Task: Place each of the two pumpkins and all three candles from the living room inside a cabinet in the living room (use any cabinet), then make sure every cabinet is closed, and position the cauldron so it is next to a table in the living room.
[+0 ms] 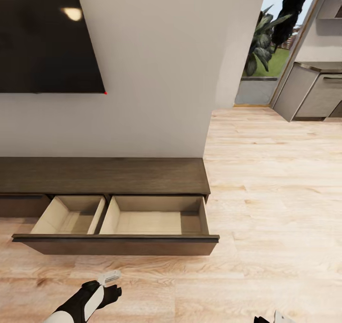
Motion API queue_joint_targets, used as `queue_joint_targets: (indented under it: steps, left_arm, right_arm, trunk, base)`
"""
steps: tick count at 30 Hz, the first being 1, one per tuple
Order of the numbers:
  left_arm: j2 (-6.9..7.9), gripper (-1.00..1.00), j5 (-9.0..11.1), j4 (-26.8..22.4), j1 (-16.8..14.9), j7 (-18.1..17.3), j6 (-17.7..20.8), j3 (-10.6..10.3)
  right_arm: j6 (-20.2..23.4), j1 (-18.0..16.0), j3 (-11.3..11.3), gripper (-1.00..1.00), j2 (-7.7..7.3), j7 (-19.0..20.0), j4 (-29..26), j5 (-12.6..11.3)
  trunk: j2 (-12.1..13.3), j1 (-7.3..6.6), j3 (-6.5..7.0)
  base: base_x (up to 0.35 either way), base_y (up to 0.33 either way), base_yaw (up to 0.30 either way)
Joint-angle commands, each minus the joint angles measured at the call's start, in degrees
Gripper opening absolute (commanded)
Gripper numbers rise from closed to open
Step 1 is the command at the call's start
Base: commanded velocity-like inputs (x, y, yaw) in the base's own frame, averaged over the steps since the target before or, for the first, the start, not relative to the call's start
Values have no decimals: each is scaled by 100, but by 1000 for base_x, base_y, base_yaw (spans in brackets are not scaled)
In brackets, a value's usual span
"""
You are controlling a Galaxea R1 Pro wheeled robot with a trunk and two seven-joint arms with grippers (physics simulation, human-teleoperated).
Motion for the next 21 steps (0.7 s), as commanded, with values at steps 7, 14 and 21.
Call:
queue_joint_targets:
  steps: [7, 14, 21]
  left_arm:
    - [-3, 100, 1, 0, 0, 7, 0, 0]
    - [-3, 100, 0, 1, 0, 9, 2, 0]
    - [-3, 100, 1, 0, 0, 9, 2, 0]
  right_arm:
    - [0, 0, 11, 100, 3, 0, 13, 8]
    - [0, 0, 12, 100, 8, 0, 30, 9]
    - [3, 0, 12, 100, 9, 0, 35, 9]
  trunk:
    - [0, 0, 0]
    - [0, 0, 0]
    - [0, 0, 0]
  base:
    - [0, -70, 0]
    - [0, -237, 0]
    - [0, -158, 0]
